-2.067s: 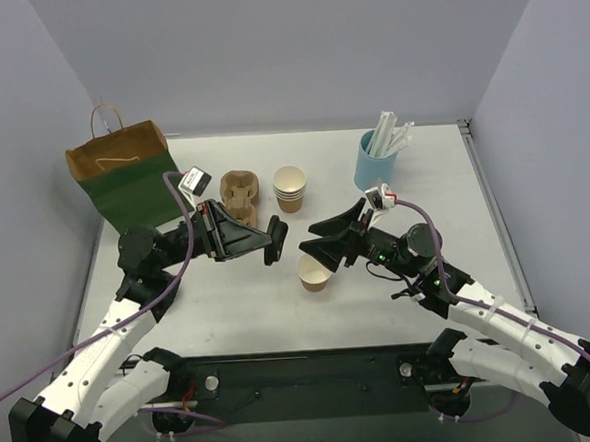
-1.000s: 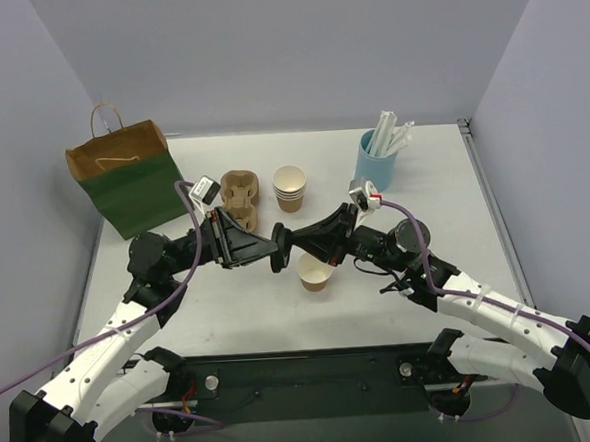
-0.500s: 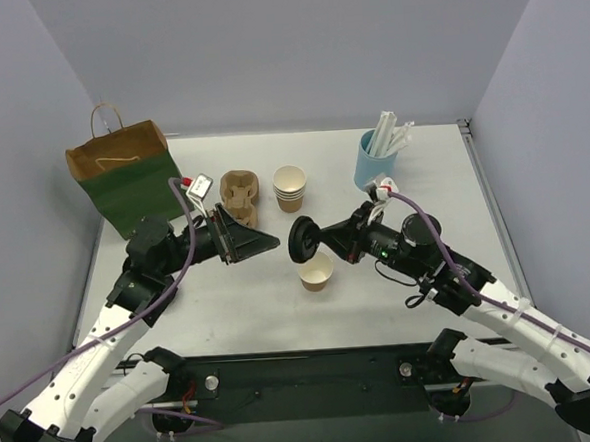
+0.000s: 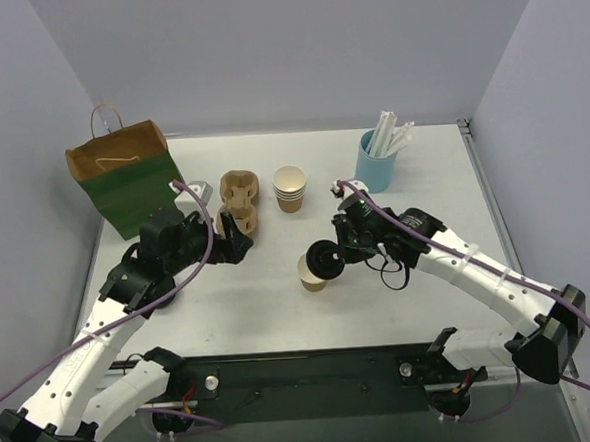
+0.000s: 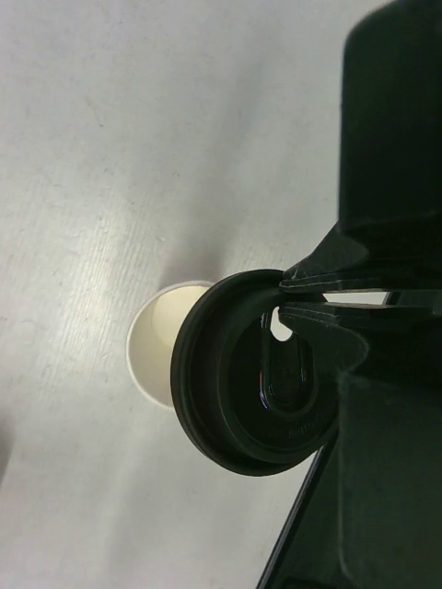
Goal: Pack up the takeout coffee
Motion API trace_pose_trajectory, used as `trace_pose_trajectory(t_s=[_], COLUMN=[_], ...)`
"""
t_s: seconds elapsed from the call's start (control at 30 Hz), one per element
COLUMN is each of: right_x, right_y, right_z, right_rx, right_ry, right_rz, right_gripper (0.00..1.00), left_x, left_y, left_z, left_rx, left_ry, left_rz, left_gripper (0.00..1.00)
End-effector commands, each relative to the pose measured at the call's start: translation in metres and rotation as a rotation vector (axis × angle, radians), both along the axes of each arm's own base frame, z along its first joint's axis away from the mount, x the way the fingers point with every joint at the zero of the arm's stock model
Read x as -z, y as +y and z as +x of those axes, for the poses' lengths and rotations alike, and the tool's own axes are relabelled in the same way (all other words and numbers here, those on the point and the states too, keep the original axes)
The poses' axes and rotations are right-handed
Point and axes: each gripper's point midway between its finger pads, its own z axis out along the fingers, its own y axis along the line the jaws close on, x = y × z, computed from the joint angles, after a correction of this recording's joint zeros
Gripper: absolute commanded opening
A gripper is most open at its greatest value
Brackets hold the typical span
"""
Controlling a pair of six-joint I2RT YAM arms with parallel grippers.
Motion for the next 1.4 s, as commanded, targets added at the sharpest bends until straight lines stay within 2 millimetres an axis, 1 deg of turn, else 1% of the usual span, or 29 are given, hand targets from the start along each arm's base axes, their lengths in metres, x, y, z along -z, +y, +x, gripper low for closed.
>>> trace_pose_trajectory(t_s=[0.0,0.07,0.17,0.37,0.43,0.47,0.5,0.53,0.7,0.73,0.87,1.13,1.37], right_x=[0.012,0.017,0.023,0.031,0.029,0.033,0.032,0.037,0.043,0.045,0.051,0.059,0.061], right_y=[-0.014,-0.013,-0.011,0.000,0.005,0.007,0.009,0.010,0.011,0.013,0.012,0.015,0.019], right_z=[-0.001,0.002,0.005,0.012,0.015,0.017,0.018,0.019,0.020,0.019,0.014,0.012,0.016], right_rx=[0.046,0.049,0.058,0.066,0.064,0.062,0.058,0.057,0.054,0.045,0.035,0.024,0.029], right_ry=[0.064,0.072,0.088,0.113,0.108,0.118,0.118,0.133,0.159,0.164,0.190,0.211,0.205], right_rz=[-0.123,-0.143,-0.165,-0.188,-0.192,-0.206,-0.213,-0.232,-0.289,-0.304,-0.355,-0.392,-0.403], right_gripper=[0.00,0.00,0.00,0.00,0.00,0.00,0.00,0.00,0.00,0.00,0.00,0.00,0.00], left_x=[0.044,0.057,0.061,0.059,0.057,0.056,0.056,0.055,0.055,0.054,0.052,0.054,0.054], left_y=[0.030,0.035,0.036,0.037,0.038,0.038,0.038,0.042,0.046,0.047,0.047,0.046,0.046], left_z=[0.003,0.002,0.001,0.001,0.000,0.000,-0.001,0.001,0.001,0.001,0.001,0.000,0.000], left_rx=[-0.053,-0.064,-0.051,-0.052,-0.050,-0.052,-0.047,-0.070,-0.087,-0.091,-0.088,-0.082,-0.081], left_ry=[-0.011,0.001,0.016,0.008,-0.002,-0.007,-0.010,-0.015,-0.019,-0.023,-0.029,-0.025,-0.026], left_rz=[0.185,0.215,0.242,0.241,0.240,0.239,0.240,0.250,0.262,0.263,0.258,0.259,0.258], left_gripper=[0.97,0.97,0.97,0.97,0.97,0.97,0.97,0.97,0.97,0.97,0.97,0.97,0.97])
